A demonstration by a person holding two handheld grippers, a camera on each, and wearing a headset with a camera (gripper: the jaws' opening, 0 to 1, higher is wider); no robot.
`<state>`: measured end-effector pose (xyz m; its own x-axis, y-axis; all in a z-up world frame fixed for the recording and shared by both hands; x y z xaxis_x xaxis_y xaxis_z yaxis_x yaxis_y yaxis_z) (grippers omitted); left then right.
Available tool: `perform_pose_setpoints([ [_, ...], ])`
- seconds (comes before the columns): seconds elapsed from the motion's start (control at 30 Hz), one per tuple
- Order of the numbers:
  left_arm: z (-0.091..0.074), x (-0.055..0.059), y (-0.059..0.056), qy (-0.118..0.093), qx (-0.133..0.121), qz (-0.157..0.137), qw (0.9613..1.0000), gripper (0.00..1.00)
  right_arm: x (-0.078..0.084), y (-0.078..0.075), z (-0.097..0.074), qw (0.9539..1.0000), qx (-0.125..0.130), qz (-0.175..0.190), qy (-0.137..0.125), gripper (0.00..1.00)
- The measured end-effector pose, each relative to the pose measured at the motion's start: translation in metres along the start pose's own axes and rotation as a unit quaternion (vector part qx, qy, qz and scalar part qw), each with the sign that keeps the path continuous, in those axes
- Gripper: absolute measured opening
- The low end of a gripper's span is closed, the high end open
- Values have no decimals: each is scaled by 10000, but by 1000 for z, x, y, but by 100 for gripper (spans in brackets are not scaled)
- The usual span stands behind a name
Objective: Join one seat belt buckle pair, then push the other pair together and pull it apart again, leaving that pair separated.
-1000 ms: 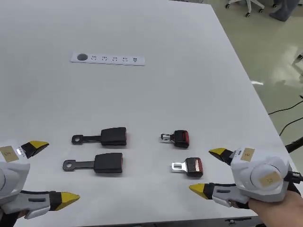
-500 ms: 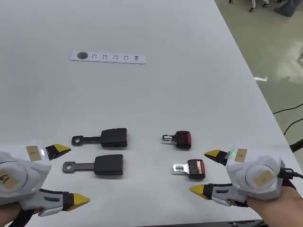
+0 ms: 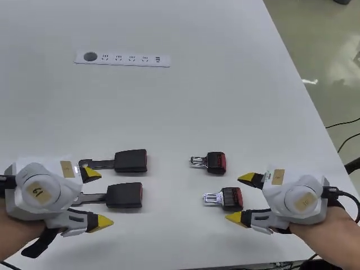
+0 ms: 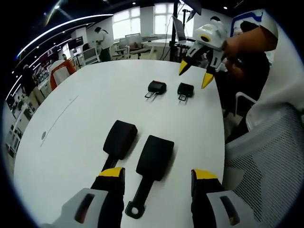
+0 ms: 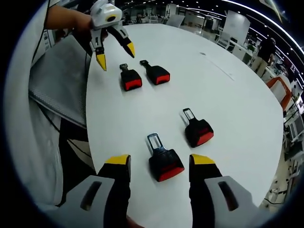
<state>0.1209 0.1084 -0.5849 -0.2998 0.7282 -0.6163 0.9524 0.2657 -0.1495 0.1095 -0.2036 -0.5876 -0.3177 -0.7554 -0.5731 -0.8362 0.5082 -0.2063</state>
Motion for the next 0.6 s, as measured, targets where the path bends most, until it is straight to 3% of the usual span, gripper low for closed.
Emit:
perform_pose_setpoints([
  [0.07,4,-2,4,-24,70,130,9999,54,3,-3,5,9999,-103,-65,46,46],
  [0.27,15,6,16,158,220,149,9995,50,5,-5,17,9988,-334,-302,172,47],
  [0.37,19,2,14,169,347,269,9989,46,6,-6,21,9978,-490,-398,211,42],
  [0.4,21,0,14,84,390,497,9980,43,8,-7,24,9973,-538,-444,232,40],
  [0.47,23,0,16,75,421,392,9983,41,10,-8,26,9964,-607,-502,299,40],
  [0.6,28,3,18,202,482,553,9971,40,13,-8,26,9951,-711,-555,396,37],
])
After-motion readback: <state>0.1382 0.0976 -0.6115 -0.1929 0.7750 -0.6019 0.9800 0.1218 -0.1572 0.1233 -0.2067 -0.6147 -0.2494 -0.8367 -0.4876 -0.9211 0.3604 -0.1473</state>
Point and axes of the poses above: the centre of the closed fingertips' face, and the gripper's own axes: z roughly forward along the fingers, y roughly to its left, x roughly out of its underside, the point moved 7 cm from there along -z, roughly backward along the fingers, and after that the axes turned 10 degrees about x, right-handed, at the moved point
